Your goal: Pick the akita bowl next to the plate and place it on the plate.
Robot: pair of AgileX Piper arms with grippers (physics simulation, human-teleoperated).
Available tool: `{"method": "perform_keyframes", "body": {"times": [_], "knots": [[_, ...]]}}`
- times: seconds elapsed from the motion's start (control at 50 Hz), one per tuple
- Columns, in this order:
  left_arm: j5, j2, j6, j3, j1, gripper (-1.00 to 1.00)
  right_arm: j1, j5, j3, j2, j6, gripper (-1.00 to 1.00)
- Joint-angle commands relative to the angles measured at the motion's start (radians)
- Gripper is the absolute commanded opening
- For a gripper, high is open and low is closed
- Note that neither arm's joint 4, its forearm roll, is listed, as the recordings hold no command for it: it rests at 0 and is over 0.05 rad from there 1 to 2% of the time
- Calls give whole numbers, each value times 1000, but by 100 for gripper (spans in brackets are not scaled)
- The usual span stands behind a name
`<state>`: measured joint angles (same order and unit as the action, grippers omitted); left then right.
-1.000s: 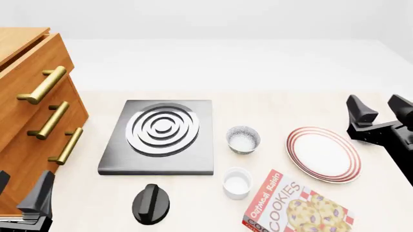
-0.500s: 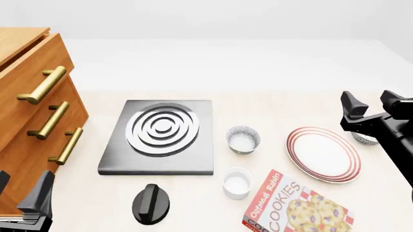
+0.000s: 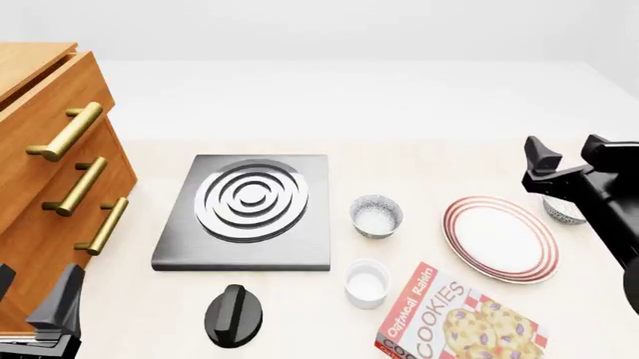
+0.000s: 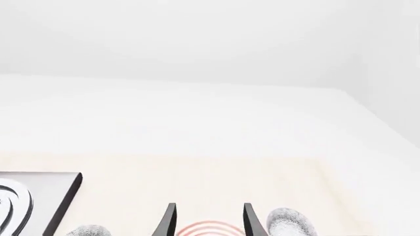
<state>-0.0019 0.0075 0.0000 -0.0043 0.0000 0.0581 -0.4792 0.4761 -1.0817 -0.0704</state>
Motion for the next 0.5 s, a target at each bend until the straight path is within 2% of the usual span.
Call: {"method": "perform_keyframes", "body": {"times": [0.02,0.5], "knots": [[0,0,0,0,0,100,19,-25,15,-54,-8,100],[0,0,0,0,0,100,47,-50,57,-153,-33,100]]}}
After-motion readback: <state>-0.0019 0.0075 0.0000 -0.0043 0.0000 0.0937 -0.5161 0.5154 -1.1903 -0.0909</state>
